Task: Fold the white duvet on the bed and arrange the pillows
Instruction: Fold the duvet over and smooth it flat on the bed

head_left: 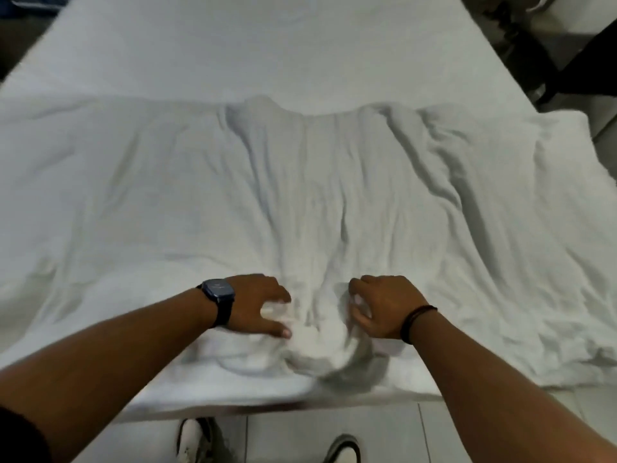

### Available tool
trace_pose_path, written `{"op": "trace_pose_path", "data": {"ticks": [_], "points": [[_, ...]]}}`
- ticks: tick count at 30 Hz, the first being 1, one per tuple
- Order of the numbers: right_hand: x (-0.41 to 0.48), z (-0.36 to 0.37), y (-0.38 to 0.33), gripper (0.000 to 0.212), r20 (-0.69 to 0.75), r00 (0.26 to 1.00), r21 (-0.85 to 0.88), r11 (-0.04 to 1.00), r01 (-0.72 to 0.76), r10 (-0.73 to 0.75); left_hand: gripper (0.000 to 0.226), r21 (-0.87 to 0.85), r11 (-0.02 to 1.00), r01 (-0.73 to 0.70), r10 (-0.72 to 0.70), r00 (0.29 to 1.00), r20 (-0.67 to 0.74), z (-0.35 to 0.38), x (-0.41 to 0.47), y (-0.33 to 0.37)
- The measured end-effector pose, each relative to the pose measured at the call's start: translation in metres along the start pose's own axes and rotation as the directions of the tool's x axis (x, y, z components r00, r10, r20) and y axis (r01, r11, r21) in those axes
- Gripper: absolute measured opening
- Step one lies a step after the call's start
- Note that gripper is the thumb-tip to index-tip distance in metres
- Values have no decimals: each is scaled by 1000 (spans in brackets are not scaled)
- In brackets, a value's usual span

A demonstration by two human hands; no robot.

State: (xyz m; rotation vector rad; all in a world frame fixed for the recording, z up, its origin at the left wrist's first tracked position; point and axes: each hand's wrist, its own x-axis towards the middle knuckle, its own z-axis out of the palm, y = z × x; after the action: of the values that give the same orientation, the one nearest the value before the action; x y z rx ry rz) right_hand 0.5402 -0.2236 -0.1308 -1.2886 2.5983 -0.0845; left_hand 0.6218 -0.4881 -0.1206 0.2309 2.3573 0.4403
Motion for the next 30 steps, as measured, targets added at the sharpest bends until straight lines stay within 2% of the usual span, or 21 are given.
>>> {"op": "trace_pose_path", "data": {"ticks": [2,4,8,12,15,17,19,21,22,25,28,30], "points": [[33,-12,-9,52,-108,994,-5,1000,-12,11,103,-31,999,43,-49,973,-224,-20,-9,-42],[79,-18,-26,49,-181,983,-21,999,-27,23,100,-31,993,112,-116,917,-382,-42,-21,-98],[177,-23,-82,37,-234,967,40,995,-94,101,67,-163,949,271,-315,781,-539,-83,-55,-215],[285,-22,-145,36,-217,967,57,991,-124,134,65,-269,895,355,-445,677,-586,-117,-85,-333],[370,-22,-173,48,-172,972,58,987,-153,161,75,-337,838,429,-545,616,-569,-137,-94,-415],[421,-19,-180,67,-104,942,123,944,-306,319,86,-343,792,506,-610,624,-489,-144,-93,-460],[459,-9,-176,87,-36,864,128,860,-494,502,96,-267,782,563,-622,687,-375,-139,-84,-494],[477,11,-170,97,9,824,22,824,-566,566,98,-170,800,576,-598,738,-312,-117,-72,-514],[480,23,-168,98,15,816,9,816,-578,578,96,-141,804,577,-588,739,-329,-102,-66,-522],[484,44,-161,100,-74,795,44,798,-601,603,91,-135,797,589,-572,662,-485,-78,-56,-534],[497,31,-143,102,-70,788,59,791,-608,611,94,-140,779,612,-586,629,-512,-87,-52,-536],[506,17,-124,99,-124,776,69,785,-615,619,99,-155,784,600,-576,613,-541,-103,-46,-533]]}}
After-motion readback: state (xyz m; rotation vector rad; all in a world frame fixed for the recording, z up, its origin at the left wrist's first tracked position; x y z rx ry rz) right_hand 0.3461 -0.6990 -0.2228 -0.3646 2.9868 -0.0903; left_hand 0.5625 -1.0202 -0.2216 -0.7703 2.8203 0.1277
